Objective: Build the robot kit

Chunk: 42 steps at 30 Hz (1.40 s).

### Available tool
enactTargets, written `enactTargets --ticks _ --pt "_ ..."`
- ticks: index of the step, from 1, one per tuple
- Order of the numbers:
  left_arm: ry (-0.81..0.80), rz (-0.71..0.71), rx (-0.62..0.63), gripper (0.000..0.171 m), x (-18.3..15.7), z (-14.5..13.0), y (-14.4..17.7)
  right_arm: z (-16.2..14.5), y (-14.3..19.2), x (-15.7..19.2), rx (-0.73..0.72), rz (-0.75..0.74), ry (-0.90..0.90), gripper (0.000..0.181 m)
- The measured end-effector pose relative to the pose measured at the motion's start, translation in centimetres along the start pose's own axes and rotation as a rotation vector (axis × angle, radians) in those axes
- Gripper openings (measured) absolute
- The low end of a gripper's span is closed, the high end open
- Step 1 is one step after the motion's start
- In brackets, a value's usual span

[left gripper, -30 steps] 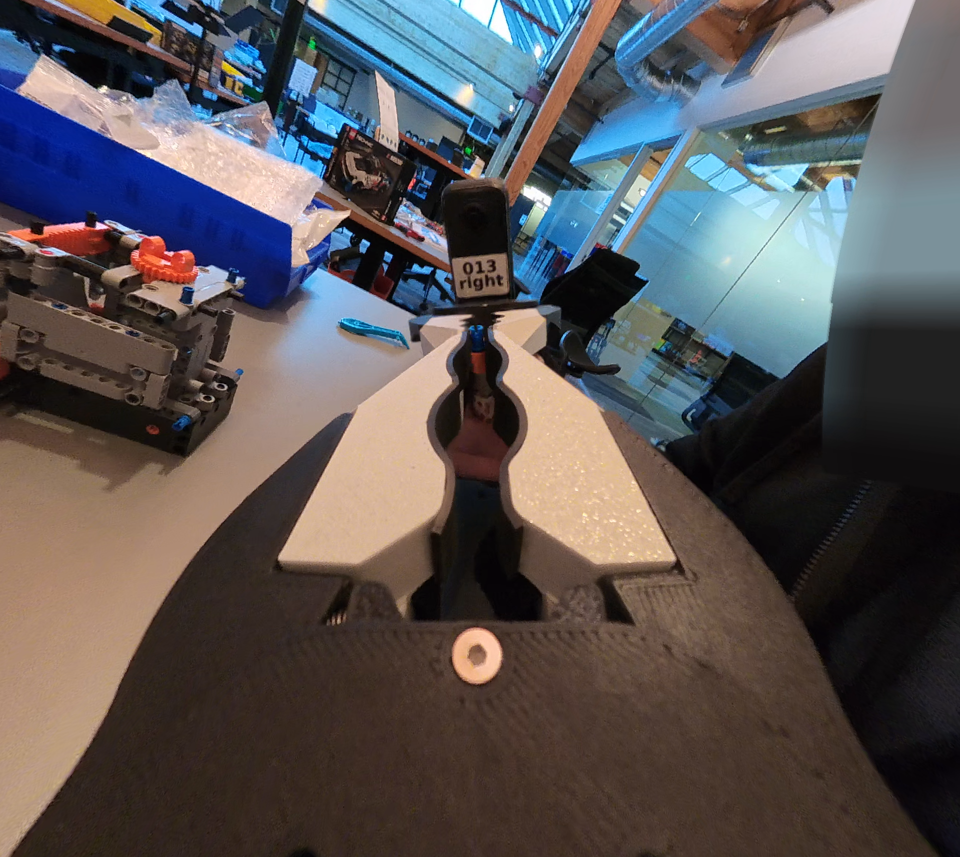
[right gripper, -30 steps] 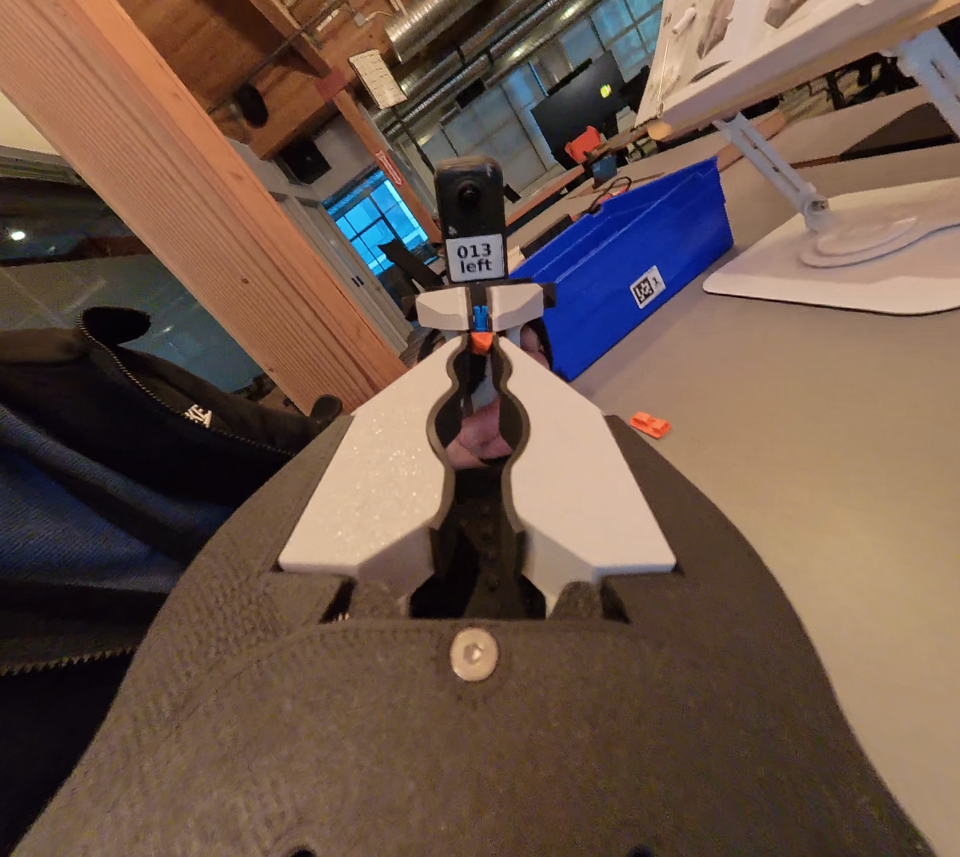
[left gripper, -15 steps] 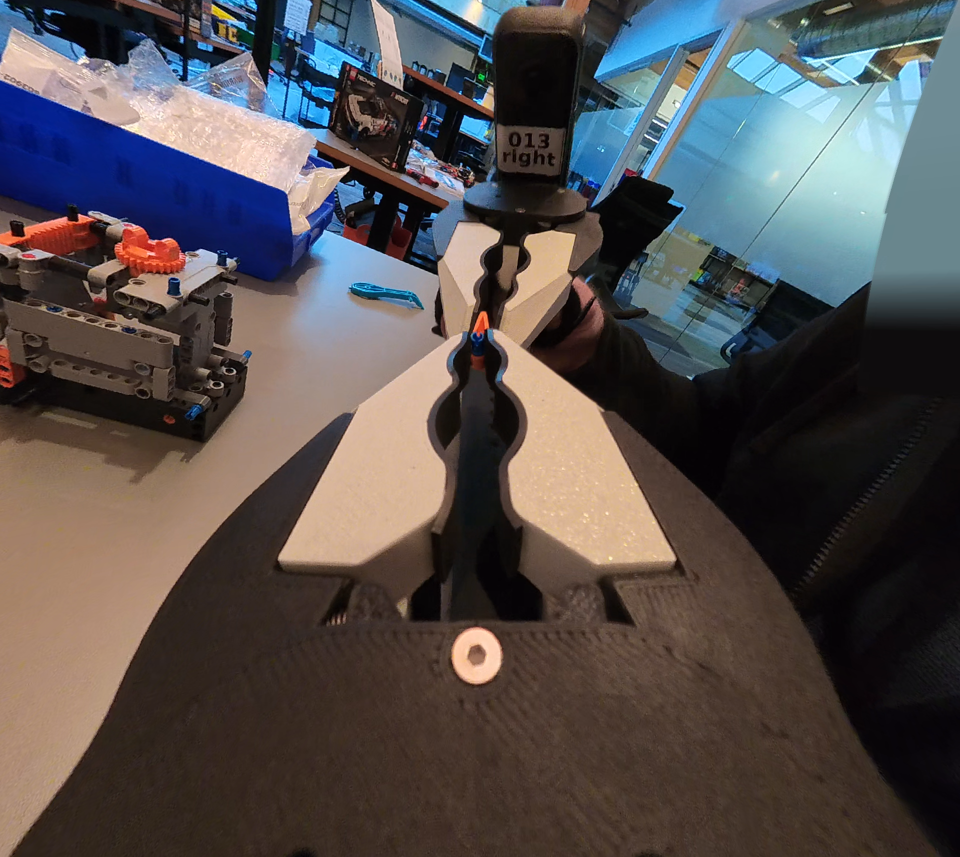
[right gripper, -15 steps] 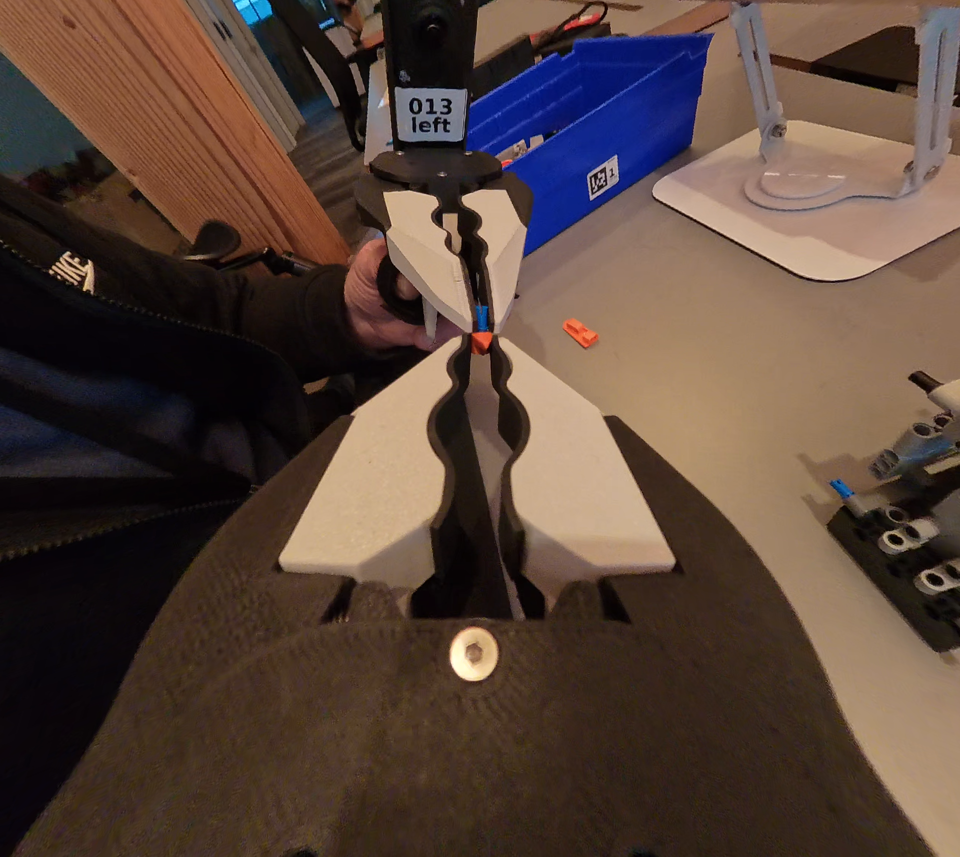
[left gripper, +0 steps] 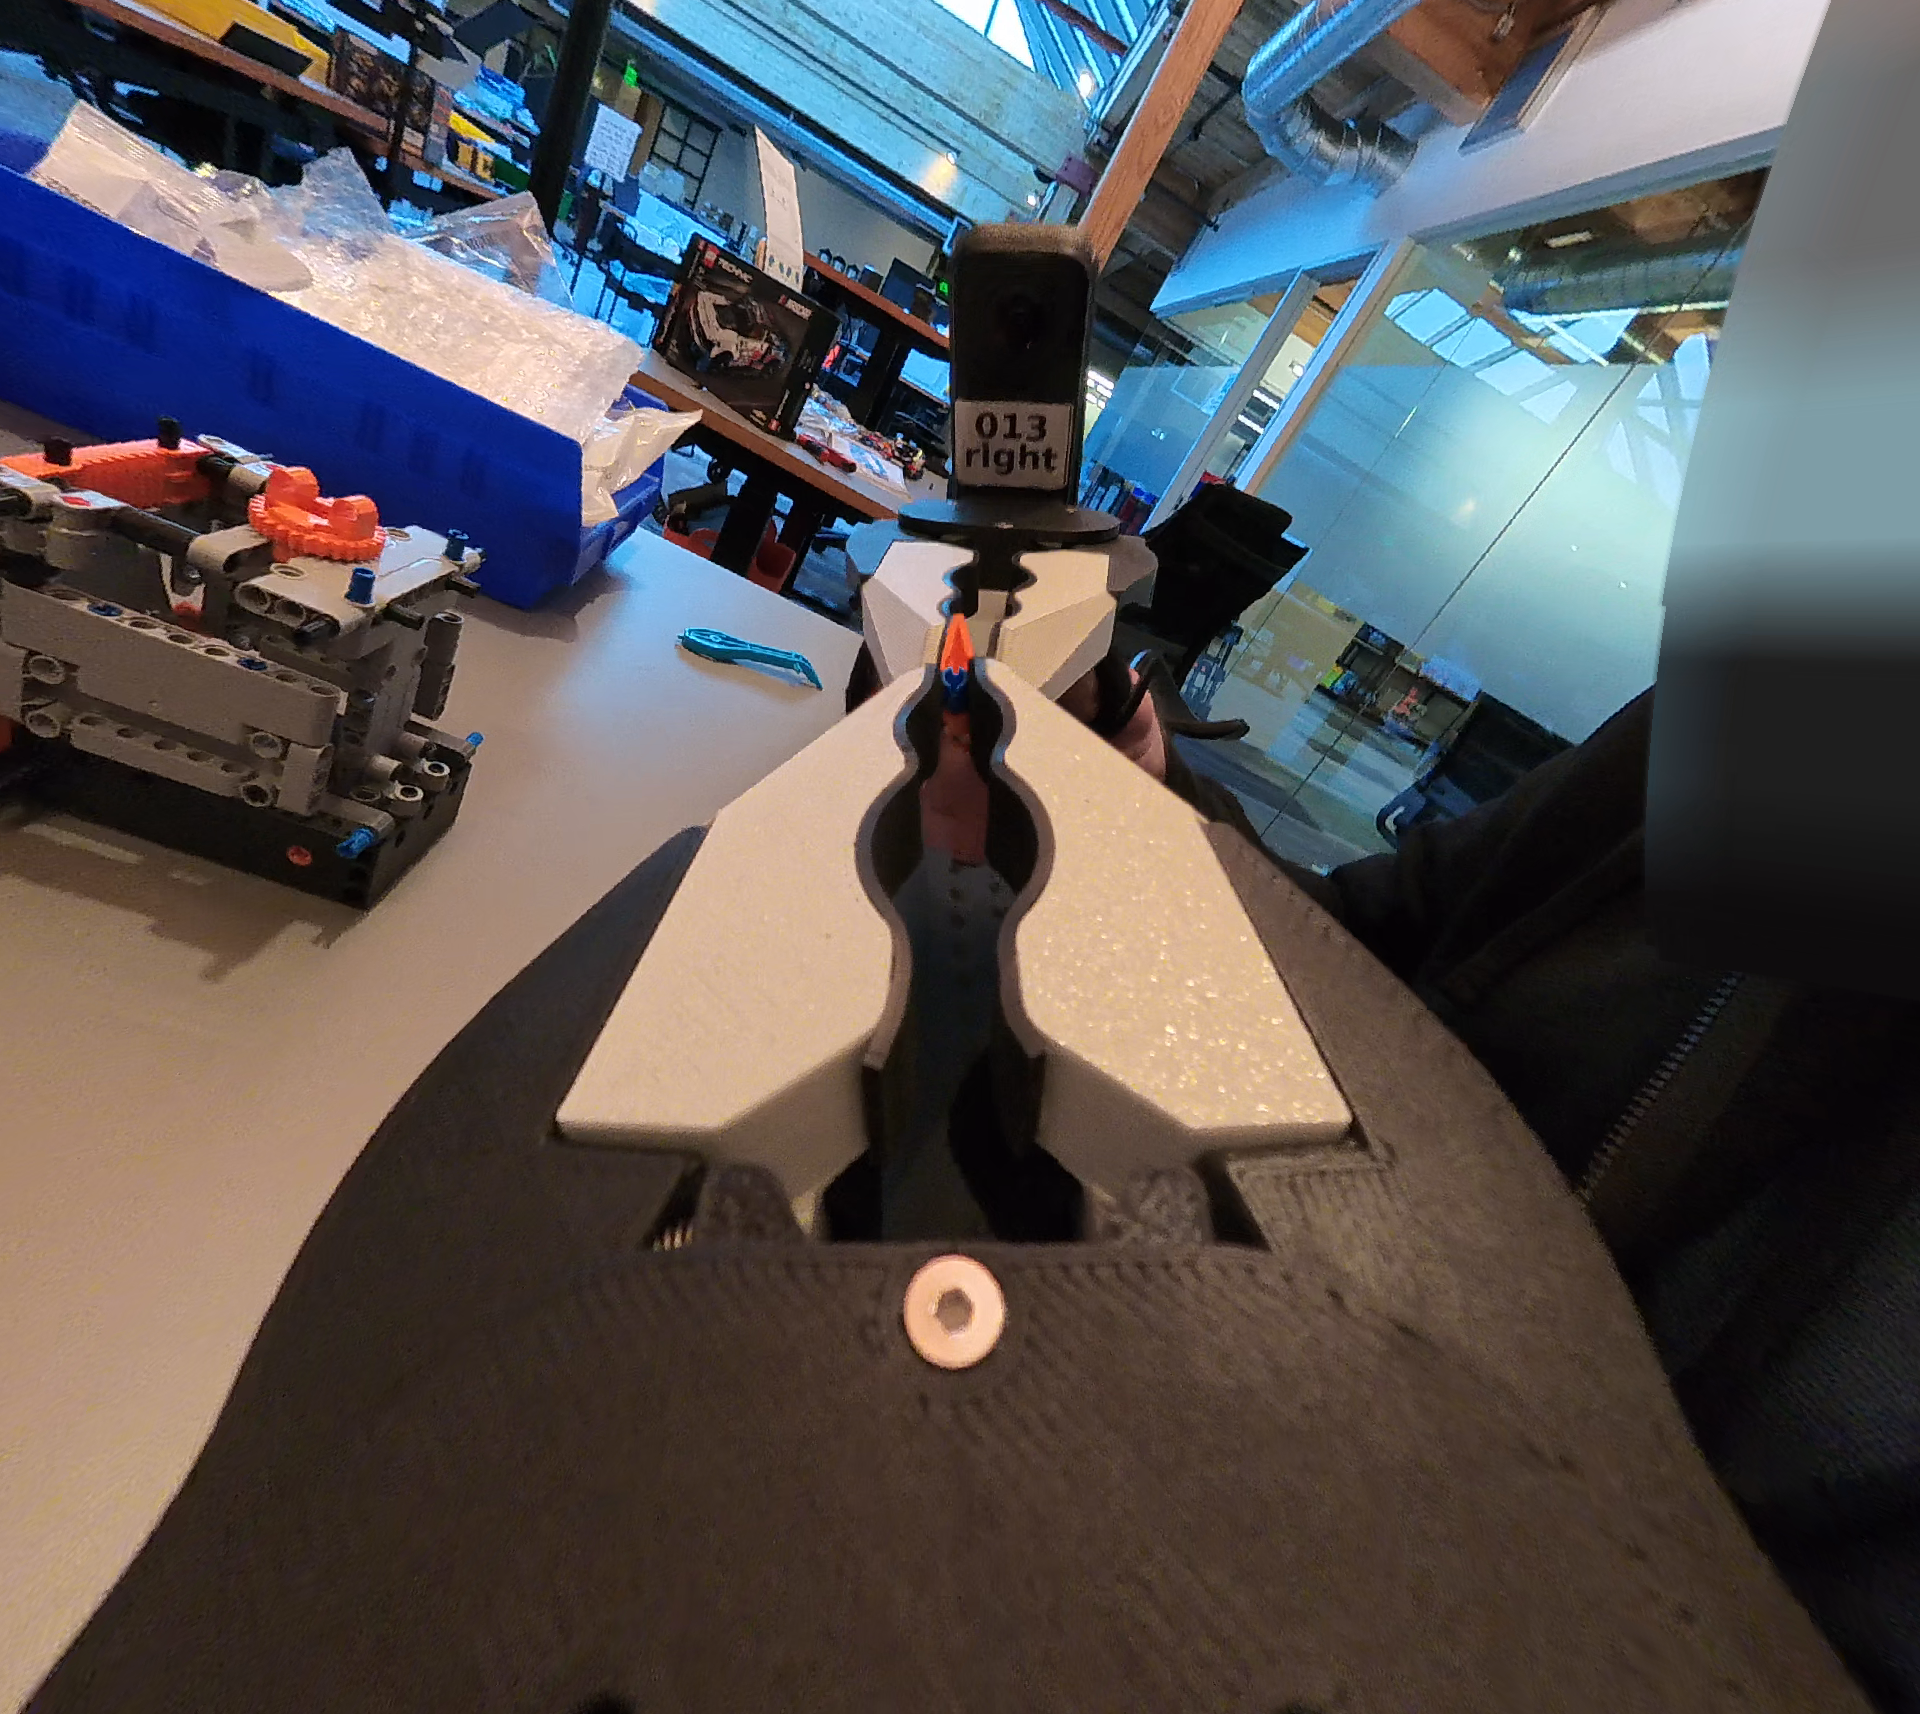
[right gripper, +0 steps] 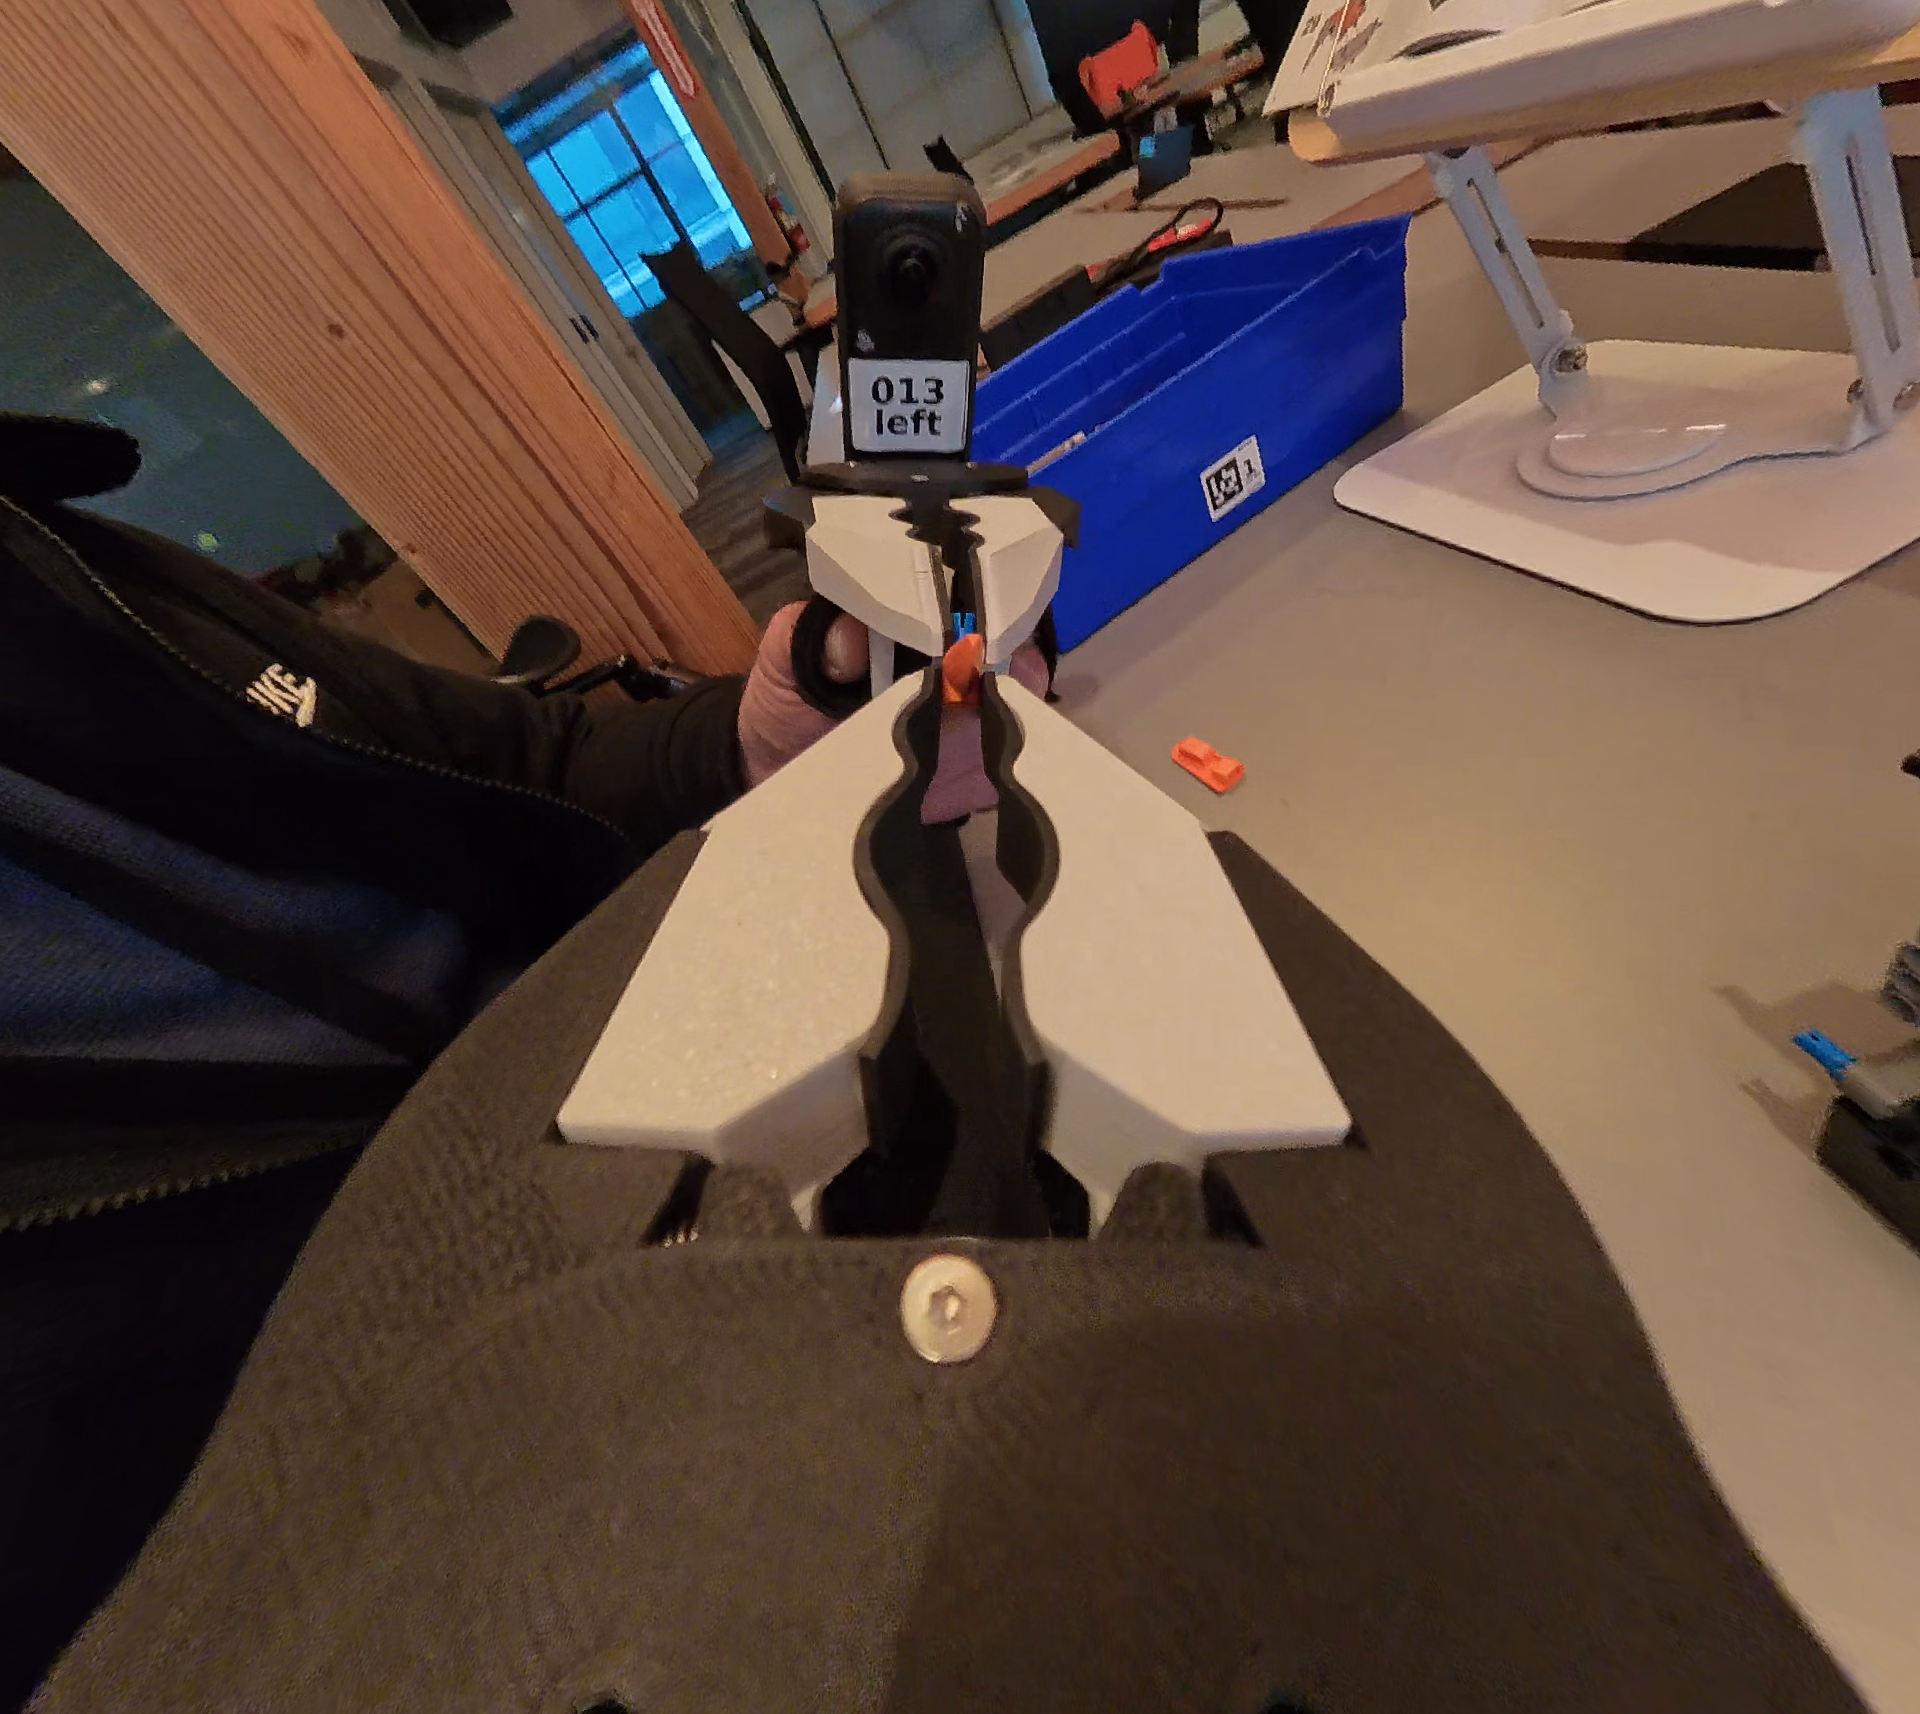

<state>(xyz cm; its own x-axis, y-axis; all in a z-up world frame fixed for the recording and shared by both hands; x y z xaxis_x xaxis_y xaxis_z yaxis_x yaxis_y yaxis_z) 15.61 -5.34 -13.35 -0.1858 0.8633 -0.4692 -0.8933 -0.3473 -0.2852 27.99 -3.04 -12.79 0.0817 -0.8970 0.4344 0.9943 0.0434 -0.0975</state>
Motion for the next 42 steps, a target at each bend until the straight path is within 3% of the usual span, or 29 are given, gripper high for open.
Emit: enactTargets --ticks 8,12,16,21,23,27,32,36,42 --pt "0.056 -0.027 -0.125 0.002 -0.3 0.2 -0.1 -0.2 0.0 0.0 -0.213 0.057 -0.097 0.004" --pt "0.059 -0.011 -0.093 0.003 -0.1 -0.1 0.0 -0.7 0.1 -0.3 -0.226 0.062 -0.135 0.004" --pt "-0.059 0.106 0.116 0.009 0.5 -0.7 1.1 -1.2 1.5 -1.4 -0.151 -0.017 -0.116 0.005" --pt "-0.248 0.349 0.605 0.022 2.9 -3.7 3.2 -2.6 2.8 -3.1 -0.048 -0.12 -0.104 0.005" --pt "-0.232 0.362 0.74 0.023 3.4 -5.5 3.4 -3.0 2.8 -3.5 -0.037 -0.135 -0.111 0.005" --pt "-0.204 0.375 0.825 0.025 4.2 -7.5 2.8 -3.6 2.6 -3.8 0.0 -0.144 -0.119 0.005" --pt "-0.213 0.418 0.897 0.007 5.0 -8.5 2.9 -3.8 2.5 -3.9 0.02 -0.146 -0.116 0.004" --pt "-0.177 0.407 0.827 0.006 5.1 -7.8 3.1 -3.5 2.7 -3.7 0.003 -0.139 -0.107 0.004" --pt "-0.017 0.144 0.344 0.006 2.9 -2.3 2.5 -3.1 2.0 -2.5 -0.025 -0.085 -0.091 0.005"
Point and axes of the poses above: each gripper's, where its closed fingertips meet, y back along the fingers, z out of its top, x = y × z across the jaws, the point moved 7 cm from there along y, back along the fingers, and after that the axes turned 10 degrees about -x, right-handed, at the moved point
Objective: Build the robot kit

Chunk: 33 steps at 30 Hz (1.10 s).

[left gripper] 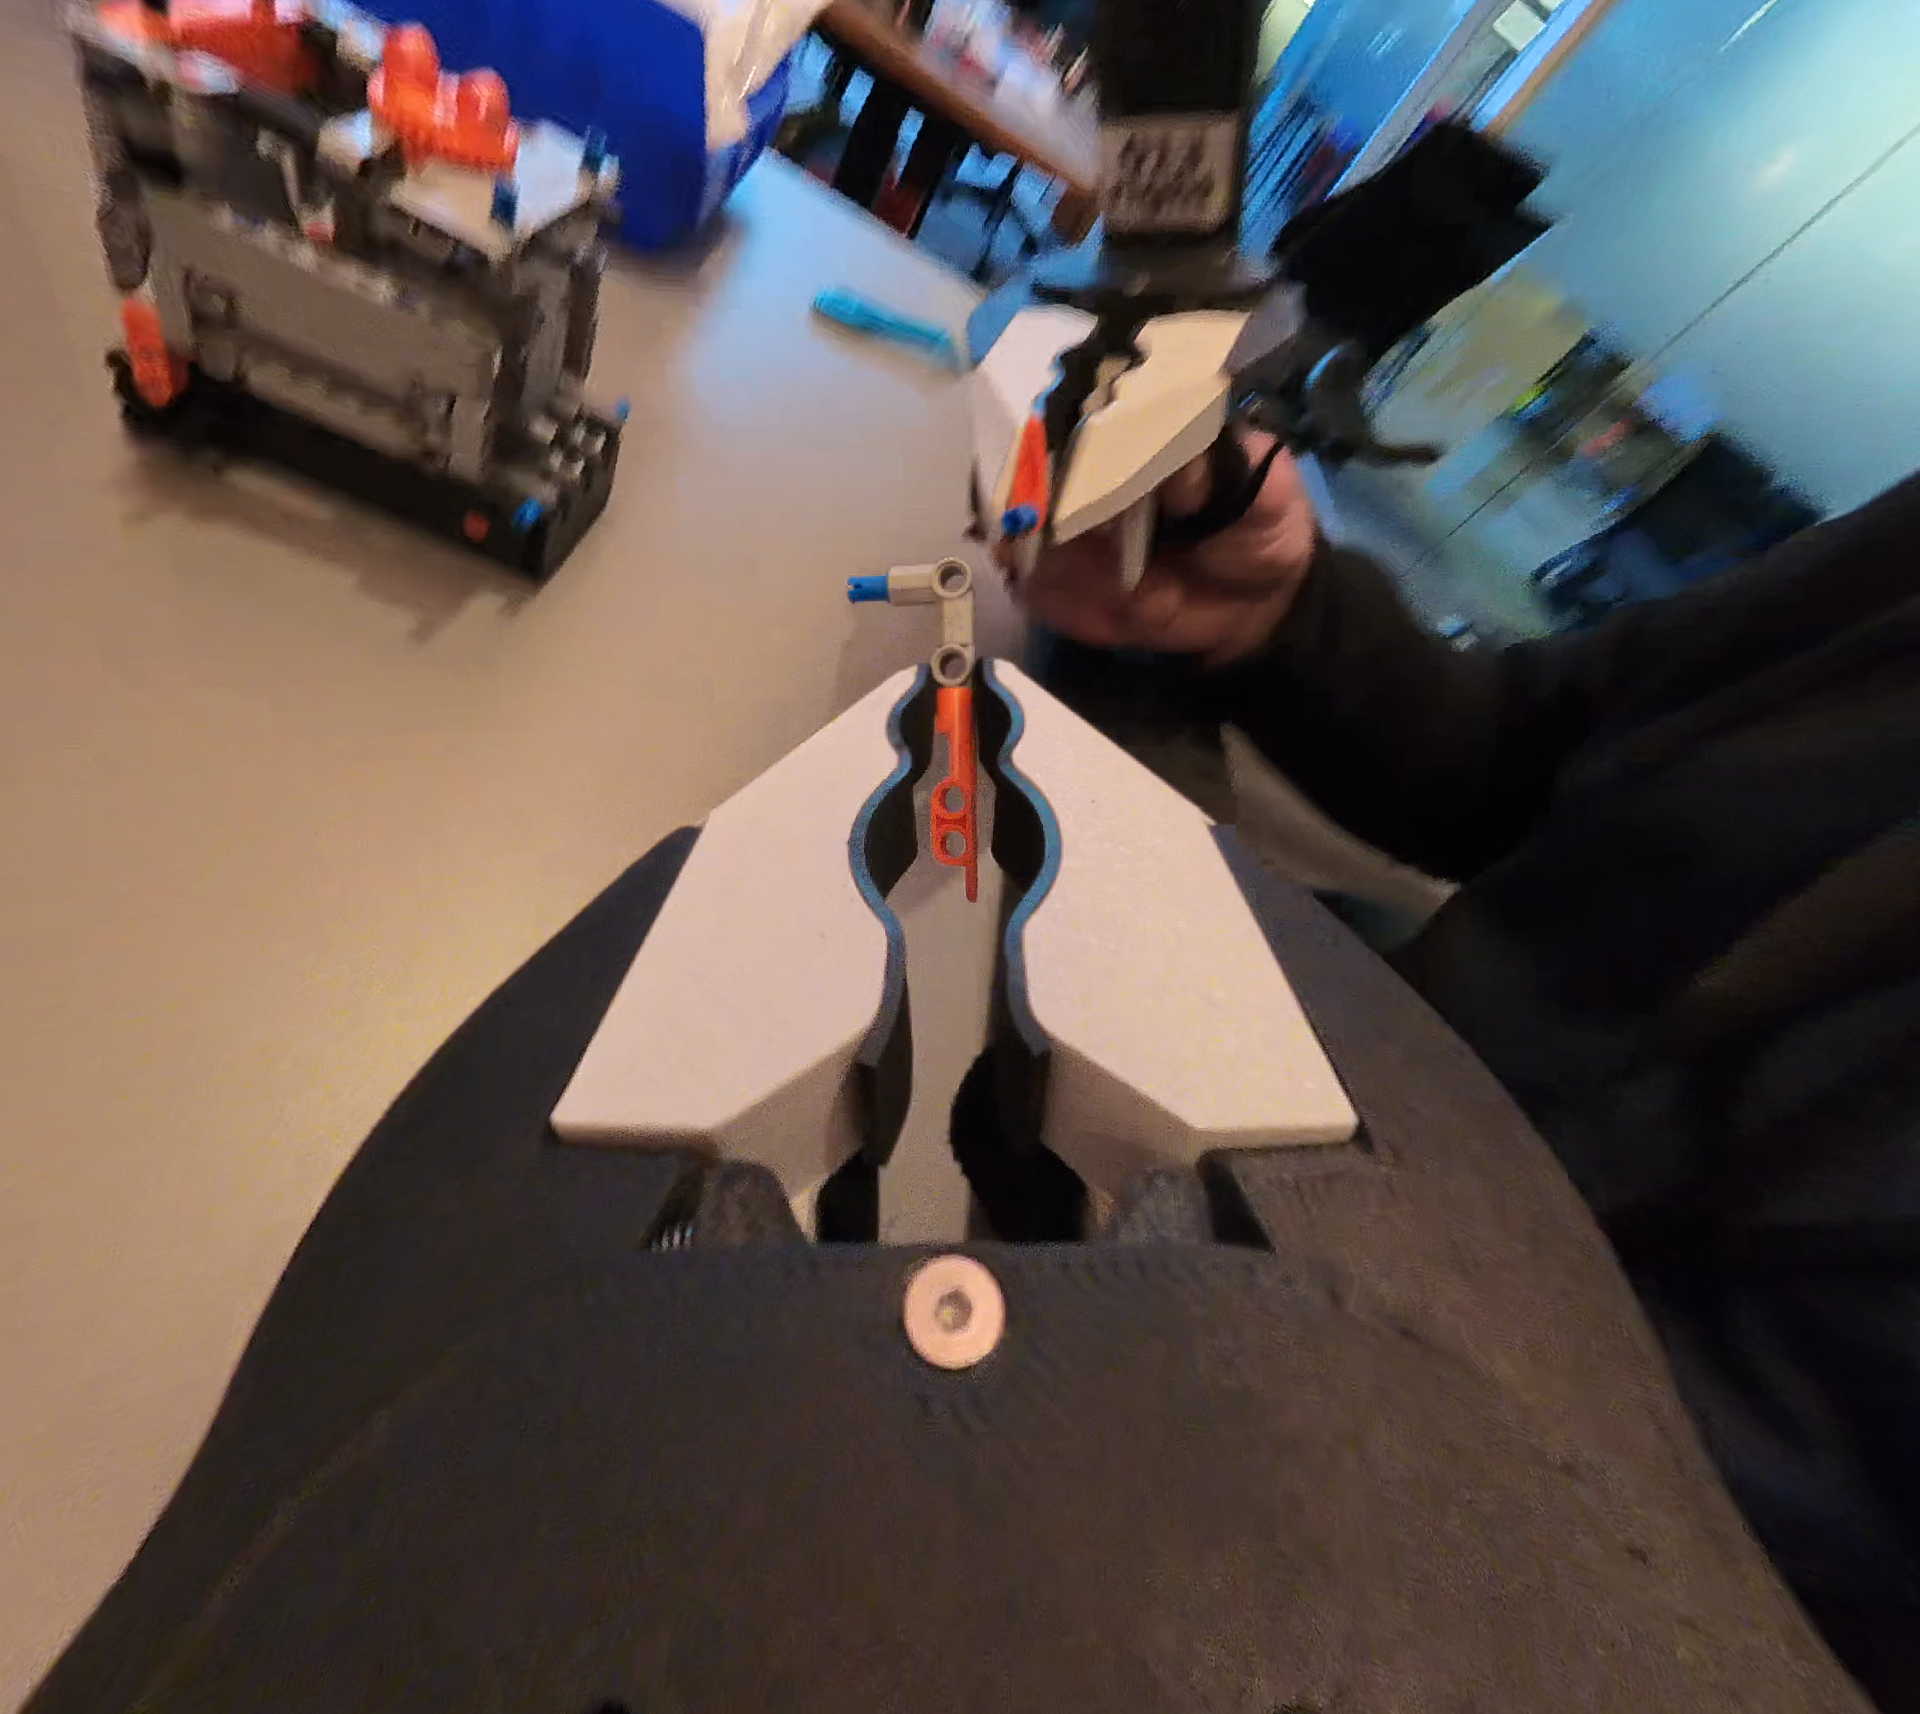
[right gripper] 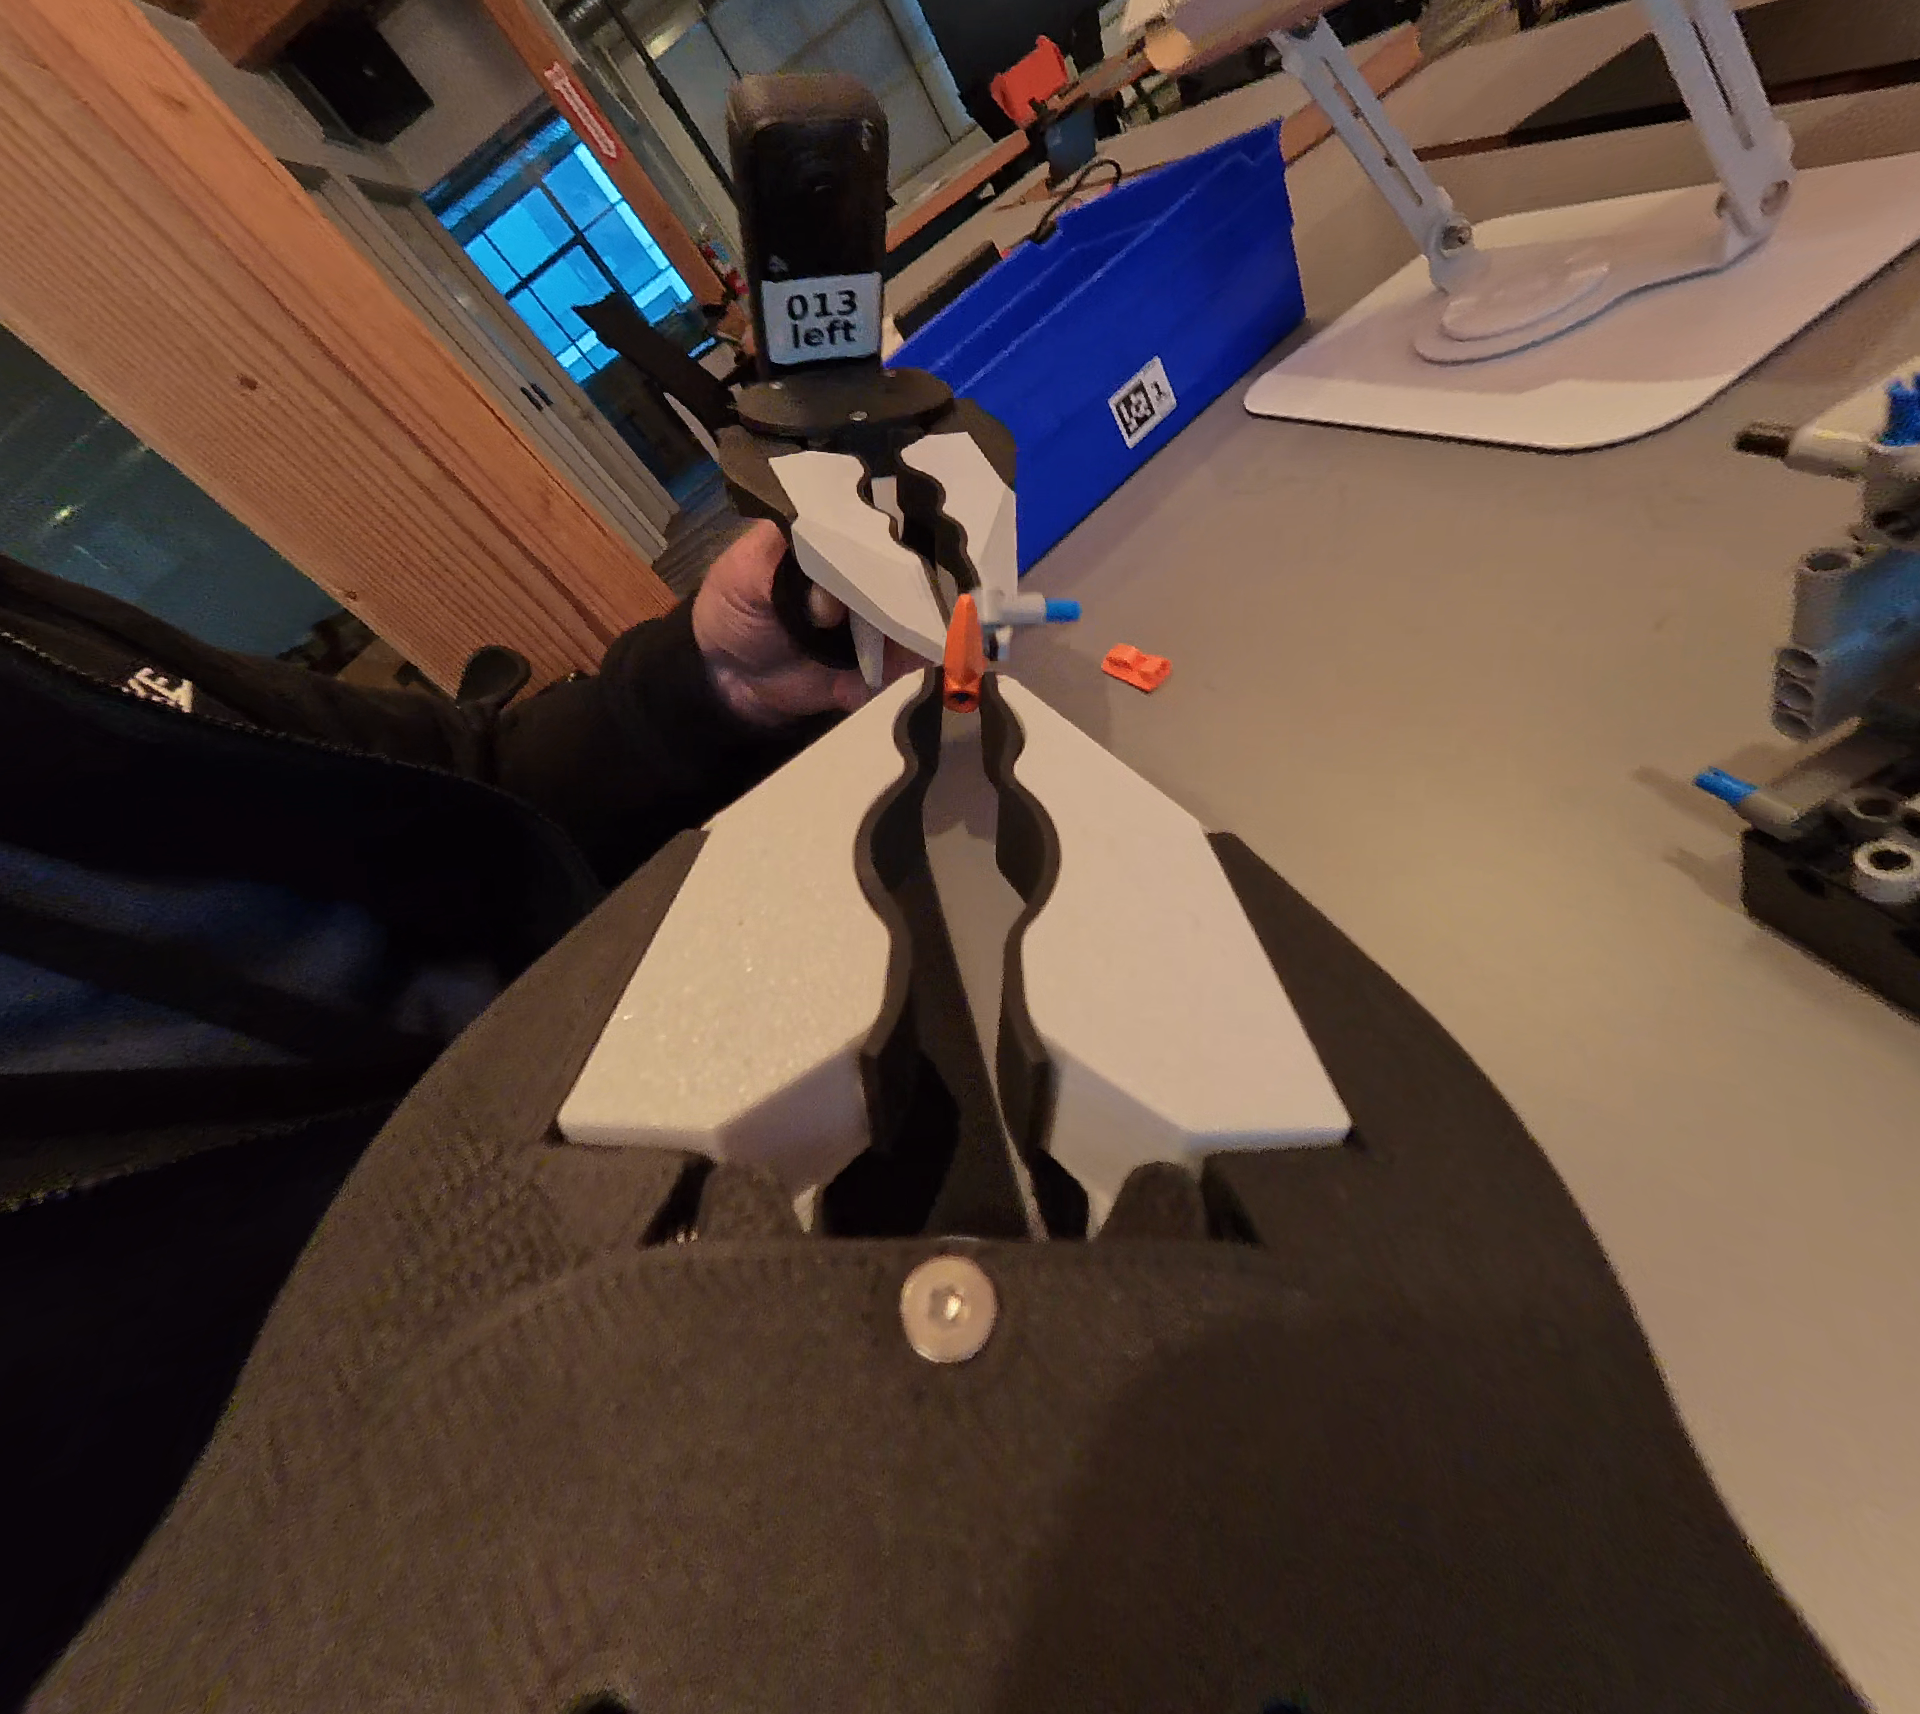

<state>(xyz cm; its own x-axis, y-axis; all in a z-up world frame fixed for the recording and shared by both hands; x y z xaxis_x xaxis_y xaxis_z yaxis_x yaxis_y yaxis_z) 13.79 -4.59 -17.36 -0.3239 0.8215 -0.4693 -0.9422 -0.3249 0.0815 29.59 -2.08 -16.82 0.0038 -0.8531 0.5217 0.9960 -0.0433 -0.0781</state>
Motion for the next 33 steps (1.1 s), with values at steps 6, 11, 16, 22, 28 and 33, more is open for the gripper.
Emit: enactTargets --ticks 6,11,16,22,28,33 --pt "0.056 -0.162 -0.199 0.004 -1.3 1.8 0.3 0.6 -1.1 1.4 -0.048 0.052 0.017 0.005" --pt "0.051 -0.184 -0.224 0.004 -1.5 1.8 0.1 0.7 -1.8 2.0 -0.045 0.067 0.038 0.005" --pt "0.052 -0.197 -0.237 0.004 -1.6 2.0 0.0 0.8 -1.9 2.2 -0.055 0.076 0.042 0.005" --pt "0.045 -0.199 -0.262 0.005 -1.8 2.1 0.0 1.0 -2.0 2.5 -0.076 0.047 0.082 0.004" --pt "-0.02 -0.152 -0.29 0.005 -2.2 2.4 0.1 1.3 -2.2 3.2 -0.092 -0.019 0.14 0.004" --pt "-0.088 -0.113 -0.259 0.005 -2.5 2.5 0.2 1.5 -2.2 3.6 -0.034 -0.061 0.205 0.004"
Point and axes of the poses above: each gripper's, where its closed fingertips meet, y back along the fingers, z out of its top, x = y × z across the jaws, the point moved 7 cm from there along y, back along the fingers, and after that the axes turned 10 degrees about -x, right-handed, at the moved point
